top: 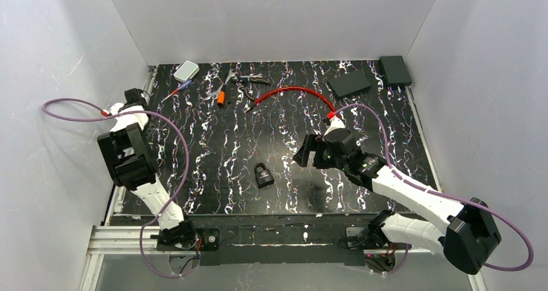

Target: Unlock with the key

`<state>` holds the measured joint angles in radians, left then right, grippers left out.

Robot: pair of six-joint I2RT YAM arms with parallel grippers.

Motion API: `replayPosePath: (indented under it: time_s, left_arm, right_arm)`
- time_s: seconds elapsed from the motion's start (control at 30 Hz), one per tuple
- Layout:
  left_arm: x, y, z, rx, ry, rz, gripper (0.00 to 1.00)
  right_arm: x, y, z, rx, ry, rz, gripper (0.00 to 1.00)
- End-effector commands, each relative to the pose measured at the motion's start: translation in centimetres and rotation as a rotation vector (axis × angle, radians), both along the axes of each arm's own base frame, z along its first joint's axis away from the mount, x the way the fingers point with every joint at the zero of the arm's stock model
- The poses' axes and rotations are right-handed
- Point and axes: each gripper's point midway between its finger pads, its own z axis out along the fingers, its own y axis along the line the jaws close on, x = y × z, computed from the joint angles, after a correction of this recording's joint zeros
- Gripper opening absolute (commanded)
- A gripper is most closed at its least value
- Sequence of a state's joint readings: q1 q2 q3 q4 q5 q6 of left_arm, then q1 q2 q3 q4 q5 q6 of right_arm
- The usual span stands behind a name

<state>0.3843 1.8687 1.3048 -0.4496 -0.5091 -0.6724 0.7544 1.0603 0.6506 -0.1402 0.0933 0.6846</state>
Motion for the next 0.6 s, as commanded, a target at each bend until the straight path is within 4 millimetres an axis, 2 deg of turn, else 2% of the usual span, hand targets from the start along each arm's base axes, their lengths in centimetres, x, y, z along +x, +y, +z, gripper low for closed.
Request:
replayPosePath:
  time_s: [0.0, 0.1, 0.33, 0.5, 0.57]
  left_arm:
    - [-0.8, 1.3, -0.8, -0.033, -0.058, 0.086, 0.79]
    - [-0.7, 1.3, -2.0, -0.077, -0.055, 0.09, 0.77]
    - [-0.2, 0.5, -2.7, -0.136, -0.063, 0.066, 0.71]
    - [-0.2, -0.4, -1.4, -0.159, -0.106, 0.062, 0.73]
    - [-0.2, -1.5, -1.0, -0.173, -0.074, -0.012, 0.69]
  right_arm:
    - [-0.3, 0.4, 0.3, 0.017, -0.004, 0.021, 0.94]
    - [-0.4, 0.5, 0.1, 0.017, 0.003, 0.028, 0.94]
    - [-0.3, 1.0, 0.0, 0.033, 0.01, 0.035, 0.94]
    - [-0.3, 1.0, 0.0, 0.041, 0.007, 0.031, 0.94]
    - [-0.4, 0.9, 0.2, 0.047, -0.001, 0.029, 0.94]
